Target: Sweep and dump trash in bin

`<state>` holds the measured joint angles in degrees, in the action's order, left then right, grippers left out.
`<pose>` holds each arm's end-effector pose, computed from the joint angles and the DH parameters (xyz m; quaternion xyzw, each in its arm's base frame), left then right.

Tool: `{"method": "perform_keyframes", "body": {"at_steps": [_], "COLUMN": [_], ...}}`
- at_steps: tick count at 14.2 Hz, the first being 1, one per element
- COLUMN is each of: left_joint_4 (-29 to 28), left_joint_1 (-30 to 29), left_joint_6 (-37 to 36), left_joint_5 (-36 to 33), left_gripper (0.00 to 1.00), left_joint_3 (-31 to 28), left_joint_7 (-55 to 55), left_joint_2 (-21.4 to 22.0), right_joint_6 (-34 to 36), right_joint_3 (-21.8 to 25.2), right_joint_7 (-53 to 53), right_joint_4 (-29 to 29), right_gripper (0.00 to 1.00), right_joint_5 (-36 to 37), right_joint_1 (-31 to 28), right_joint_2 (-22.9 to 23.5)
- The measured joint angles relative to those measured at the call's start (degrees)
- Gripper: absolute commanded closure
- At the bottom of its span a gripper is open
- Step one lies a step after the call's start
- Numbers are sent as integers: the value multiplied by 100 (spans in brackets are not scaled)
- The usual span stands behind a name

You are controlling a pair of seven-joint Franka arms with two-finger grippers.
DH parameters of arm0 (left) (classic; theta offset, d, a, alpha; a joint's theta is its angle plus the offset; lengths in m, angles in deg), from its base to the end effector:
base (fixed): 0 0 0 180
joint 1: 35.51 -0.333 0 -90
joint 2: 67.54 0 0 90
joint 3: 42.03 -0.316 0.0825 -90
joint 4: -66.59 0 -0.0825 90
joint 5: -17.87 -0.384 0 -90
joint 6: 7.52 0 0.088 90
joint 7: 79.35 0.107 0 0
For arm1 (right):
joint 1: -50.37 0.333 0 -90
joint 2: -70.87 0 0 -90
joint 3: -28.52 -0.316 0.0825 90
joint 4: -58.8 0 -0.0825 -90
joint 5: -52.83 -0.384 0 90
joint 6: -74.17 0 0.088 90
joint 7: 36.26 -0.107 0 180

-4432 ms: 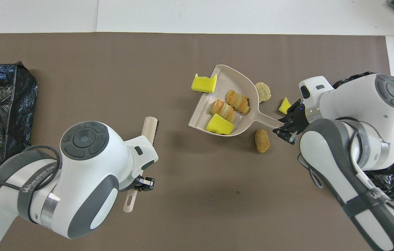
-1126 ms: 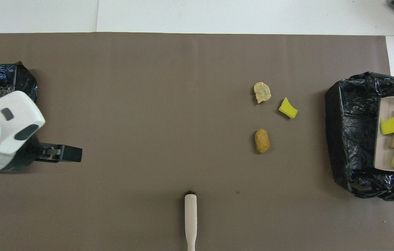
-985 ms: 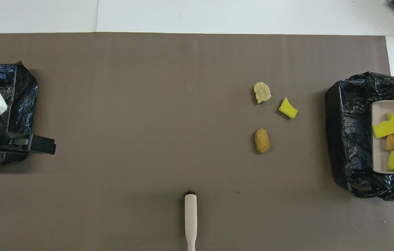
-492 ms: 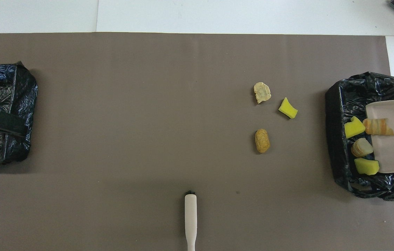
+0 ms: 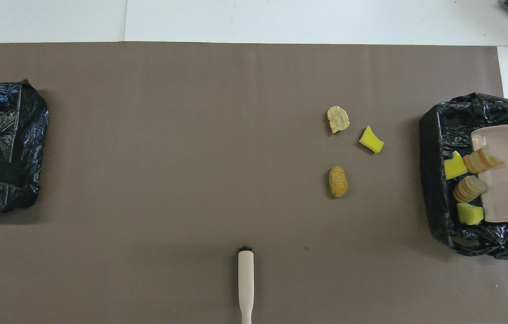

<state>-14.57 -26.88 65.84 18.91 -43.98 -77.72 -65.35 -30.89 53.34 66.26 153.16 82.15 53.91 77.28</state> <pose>0.5049 -0.0610 0.6913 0.9960 -0.0746 -0.0493 0.0073 0.5542 -0.2450 0.5649 0.6917 0.6689 -0.2188 0.1624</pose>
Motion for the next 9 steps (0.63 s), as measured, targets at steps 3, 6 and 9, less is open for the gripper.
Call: {"method": "perform_keyframes", "body": {"at_steps": [3, 6, 9], "left_joint_4": [-87, -99, -111], "left_joint_1": [-4, -52, -161], "left_joint_6": [5, 5, 5], "left_joint_5": [0, 0, 0], "left_gripper": [0, 0, 0], "left_joint_3": [-2, -9, -14], "left_joint_7": [1, 0, 0], "left_joint_2": [65, 67, 67], "right_joint_6": [263, 287, 287], "right_joint_3": [-35, -22, -23], "right_joint_7": [-4, -4, -4], "right_joint_4": [-219, -252, -217], "right_gripper": [100, 100, 100], "right_joint_5": [36, 36, 36], "right_joint_1": [-5, -32, -40], "right_joint_2": [-34, -148, -179]}}
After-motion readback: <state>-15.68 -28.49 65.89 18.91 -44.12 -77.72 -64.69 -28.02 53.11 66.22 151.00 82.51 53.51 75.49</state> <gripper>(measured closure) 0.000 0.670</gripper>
